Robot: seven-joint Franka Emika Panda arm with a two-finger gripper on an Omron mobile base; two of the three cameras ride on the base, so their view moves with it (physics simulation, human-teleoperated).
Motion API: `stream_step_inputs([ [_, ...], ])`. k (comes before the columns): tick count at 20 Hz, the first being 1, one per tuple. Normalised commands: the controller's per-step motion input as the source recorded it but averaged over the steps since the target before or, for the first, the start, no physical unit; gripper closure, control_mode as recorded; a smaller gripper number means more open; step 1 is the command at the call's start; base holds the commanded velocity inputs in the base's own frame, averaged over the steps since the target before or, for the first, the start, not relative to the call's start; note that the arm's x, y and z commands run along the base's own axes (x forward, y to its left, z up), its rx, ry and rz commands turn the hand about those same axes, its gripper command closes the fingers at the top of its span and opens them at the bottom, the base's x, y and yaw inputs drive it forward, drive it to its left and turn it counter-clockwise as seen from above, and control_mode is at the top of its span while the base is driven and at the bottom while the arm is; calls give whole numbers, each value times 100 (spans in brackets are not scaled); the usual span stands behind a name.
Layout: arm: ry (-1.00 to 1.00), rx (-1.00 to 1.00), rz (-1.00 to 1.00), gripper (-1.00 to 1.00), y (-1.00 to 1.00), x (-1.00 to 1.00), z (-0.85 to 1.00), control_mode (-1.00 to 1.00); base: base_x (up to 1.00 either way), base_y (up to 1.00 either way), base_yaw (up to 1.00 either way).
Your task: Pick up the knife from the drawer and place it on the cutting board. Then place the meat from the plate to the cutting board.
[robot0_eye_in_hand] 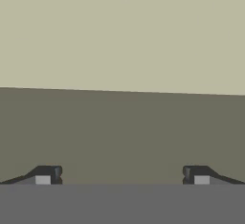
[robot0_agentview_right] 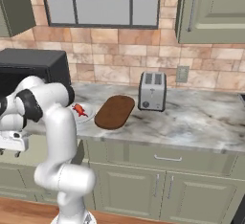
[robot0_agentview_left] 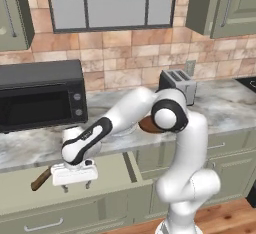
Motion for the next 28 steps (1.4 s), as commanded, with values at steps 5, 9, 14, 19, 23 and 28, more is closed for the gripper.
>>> stream_step_inputs([
  [5,0,0,0,-100,20,18,-17,-100,0,0,0],
  [9,0,0,0,-100,17,16,-27,-100,0,0,0],
  [14,1,0,0,-100,13,4,-43,-100,0,0,0],
  [19,4,0,0,-100,8,0,-41,-100,0,0,0],
  [23,7,0,0,-100,0,-19,-9,-100,0,0,0],
  [28,4,0,0,-100,0,-34,0,-100,0,0,0],
])
